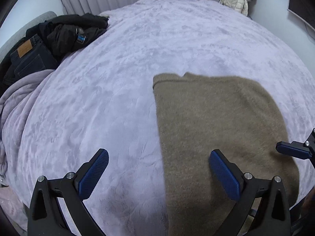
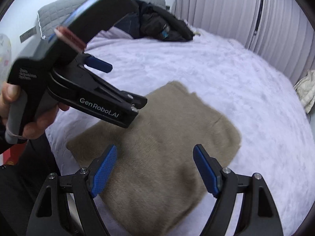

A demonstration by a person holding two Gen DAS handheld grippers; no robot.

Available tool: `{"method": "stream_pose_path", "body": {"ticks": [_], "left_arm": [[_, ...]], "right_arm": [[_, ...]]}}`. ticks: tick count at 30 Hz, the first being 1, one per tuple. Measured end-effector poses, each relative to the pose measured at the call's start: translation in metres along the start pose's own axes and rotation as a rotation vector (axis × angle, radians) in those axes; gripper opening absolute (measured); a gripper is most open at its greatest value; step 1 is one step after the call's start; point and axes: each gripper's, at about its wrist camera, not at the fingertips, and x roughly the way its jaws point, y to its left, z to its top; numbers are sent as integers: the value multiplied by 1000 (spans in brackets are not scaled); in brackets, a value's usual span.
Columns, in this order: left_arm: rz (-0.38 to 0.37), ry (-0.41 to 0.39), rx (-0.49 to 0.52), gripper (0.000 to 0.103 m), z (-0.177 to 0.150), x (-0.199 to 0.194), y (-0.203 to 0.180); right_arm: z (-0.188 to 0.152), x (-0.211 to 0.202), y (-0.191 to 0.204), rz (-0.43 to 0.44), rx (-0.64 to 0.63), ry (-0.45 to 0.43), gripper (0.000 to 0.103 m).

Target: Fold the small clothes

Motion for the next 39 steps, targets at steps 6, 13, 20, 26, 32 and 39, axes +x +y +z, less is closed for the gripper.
{"method": "stream_pose_path", "body": {"ticks": [6, 13, 20, 26, 32, 39], "left_arm": [[-52, 14, -38, 103, -34, 1, 1], [-45, 47, -61, 103, -52, -16, -2], [-105, -45, -118, 103, -40, -53, 0], [-128, -24, -128, 103, -13, -49, -7], [47, 66, -91, 103, -13, 1, -11], [39, 33, -51, 103, -21, -7, -10]], "right_arm": [[-39, 13, 6, -41, 55, 53, 82], [-59, -8, 7, -31, 163, 118, 83], [-39, -52, -13, -89, 238, 94, 83], [3, -44, -21, -159, 211, 33, 83], [2, 30, -31, -256, 213, 138, 83], [-26, 6, -61, -286, 387, 108, 85]]}}
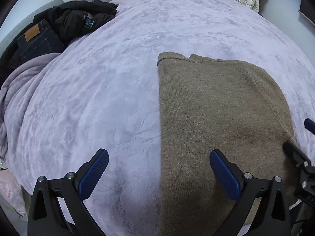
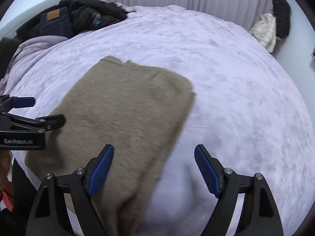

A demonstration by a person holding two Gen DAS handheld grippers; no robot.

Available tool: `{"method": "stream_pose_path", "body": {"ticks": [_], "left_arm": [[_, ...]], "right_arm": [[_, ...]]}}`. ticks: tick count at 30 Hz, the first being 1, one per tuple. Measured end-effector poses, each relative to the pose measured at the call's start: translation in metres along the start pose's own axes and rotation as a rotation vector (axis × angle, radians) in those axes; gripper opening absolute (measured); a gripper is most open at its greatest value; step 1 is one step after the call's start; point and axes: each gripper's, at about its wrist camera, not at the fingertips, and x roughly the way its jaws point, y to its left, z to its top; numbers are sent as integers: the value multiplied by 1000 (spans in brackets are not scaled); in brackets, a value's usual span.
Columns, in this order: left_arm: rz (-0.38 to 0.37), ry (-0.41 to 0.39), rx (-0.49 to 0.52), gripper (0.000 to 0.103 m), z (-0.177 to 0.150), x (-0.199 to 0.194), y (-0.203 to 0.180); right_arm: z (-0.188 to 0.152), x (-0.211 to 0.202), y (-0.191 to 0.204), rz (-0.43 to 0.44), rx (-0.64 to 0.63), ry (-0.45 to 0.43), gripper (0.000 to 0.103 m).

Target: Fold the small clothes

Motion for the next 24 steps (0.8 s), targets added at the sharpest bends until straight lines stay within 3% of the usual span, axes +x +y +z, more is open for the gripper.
{"method": "stream_pose_path", "body": {"ticks": [2, 6, 12, 18, 24], "left_arm": [[-7, -16, 13, 103, 0, -10, -5], [-27, -55, 28, 103, -2, -34, -15], [-41, -81, 1, 103, -9, -61, -16], [-32, -3, -3, 103, -27, -43, -25], [-71, 6, -50, 103, -32, -37, -24]], "right_arm": [[-3, -7, -12, -47, 18, 0, 85], [-1, -34, -10, -49, 0, -36, 85], [0, -59, 12, 26, -32, -40, 86], [-7, -49, 28, 1, -45, 19, 86], [-13, -33, 44, -43, -82, 83, 86]]}}
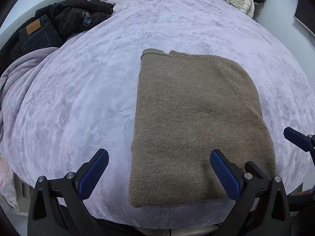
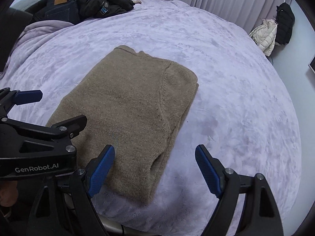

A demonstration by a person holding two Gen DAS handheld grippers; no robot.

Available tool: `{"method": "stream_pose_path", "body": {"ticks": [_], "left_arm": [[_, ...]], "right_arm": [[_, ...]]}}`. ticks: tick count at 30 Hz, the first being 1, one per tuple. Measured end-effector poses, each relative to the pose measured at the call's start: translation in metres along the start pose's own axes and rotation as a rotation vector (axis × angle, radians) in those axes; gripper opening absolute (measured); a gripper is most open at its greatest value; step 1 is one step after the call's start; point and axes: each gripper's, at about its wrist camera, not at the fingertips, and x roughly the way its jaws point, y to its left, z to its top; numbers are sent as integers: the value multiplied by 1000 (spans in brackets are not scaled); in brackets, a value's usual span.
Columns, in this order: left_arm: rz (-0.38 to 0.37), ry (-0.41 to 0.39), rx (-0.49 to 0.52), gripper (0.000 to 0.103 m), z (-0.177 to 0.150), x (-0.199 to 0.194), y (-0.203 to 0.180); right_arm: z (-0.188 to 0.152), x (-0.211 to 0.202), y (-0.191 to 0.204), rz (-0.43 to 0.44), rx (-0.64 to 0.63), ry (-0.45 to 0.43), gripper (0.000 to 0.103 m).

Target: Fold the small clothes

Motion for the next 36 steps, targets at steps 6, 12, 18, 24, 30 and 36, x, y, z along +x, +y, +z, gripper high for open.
{"method": "stream_pose_path", "body": {"ticks": [6, 12, 18, 24, 30, 36], "left_arm": [[9, 13, 4, 103, 3, 6, 2], [0, 36, -8, 103, 4, 13, 1], [-1, 50, -6, 103, 5, 16, 1], [-6, 52, -4, 103, 5, 15, 3], [-5, 48, -2, 103, 5, 13, 2], [-7, 49, -2, 103, 5, 12, 2]], "right_arm": [[0, 5, 3, 15, -5, 16, 86], [1, 8, 0, 22, 8, 33, 86], [2, 7, -7, 18, 19, 33, 86], [1, 6, -9, 11, 19, 33, 86], [2, 4, -8, 15, 19, 26, 86], [2, 1, -7, 7, 14, 23, 86]]}}
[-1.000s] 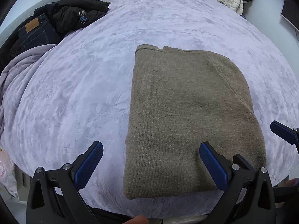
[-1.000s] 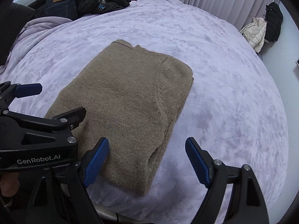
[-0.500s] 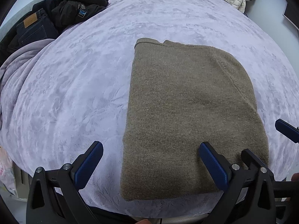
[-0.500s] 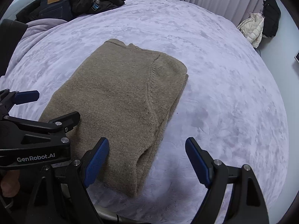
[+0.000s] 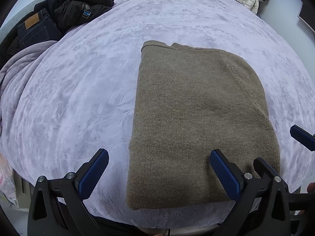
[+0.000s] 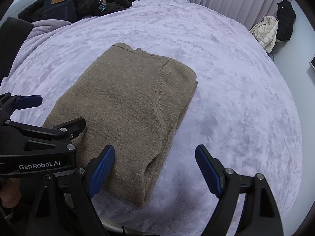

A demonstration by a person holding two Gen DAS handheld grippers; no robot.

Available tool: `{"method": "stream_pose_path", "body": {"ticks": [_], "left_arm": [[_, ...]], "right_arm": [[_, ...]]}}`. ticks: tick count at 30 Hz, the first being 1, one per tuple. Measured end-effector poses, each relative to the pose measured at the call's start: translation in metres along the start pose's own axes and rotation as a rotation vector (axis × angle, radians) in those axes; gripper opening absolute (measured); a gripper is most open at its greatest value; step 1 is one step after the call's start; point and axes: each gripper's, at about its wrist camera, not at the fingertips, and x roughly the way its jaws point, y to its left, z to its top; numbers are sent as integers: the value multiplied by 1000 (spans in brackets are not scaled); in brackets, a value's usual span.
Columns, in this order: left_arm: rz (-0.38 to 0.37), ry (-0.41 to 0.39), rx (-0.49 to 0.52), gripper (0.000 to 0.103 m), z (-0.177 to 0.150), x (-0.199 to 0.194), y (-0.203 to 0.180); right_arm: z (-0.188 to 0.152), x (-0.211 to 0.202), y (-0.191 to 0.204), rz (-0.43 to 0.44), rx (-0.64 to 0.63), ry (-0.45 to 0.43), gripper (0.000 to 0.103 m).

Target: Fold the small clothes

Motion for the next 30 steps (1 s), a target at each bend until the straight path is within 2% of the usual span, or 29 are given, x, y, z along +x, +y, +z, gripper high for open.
{"method": "stream_pose_path", "body": {"ticks": [15, 30], "left_arm": [[8, -9, 10, 103, -1, -7, -10], [47, -11, 45, 103, -3, -11, -32]], "right_arm": [[-4, -6, -10, 16, 19, -29, 86], [-16, -10, -28, 38, 32, -62, 86]]}}
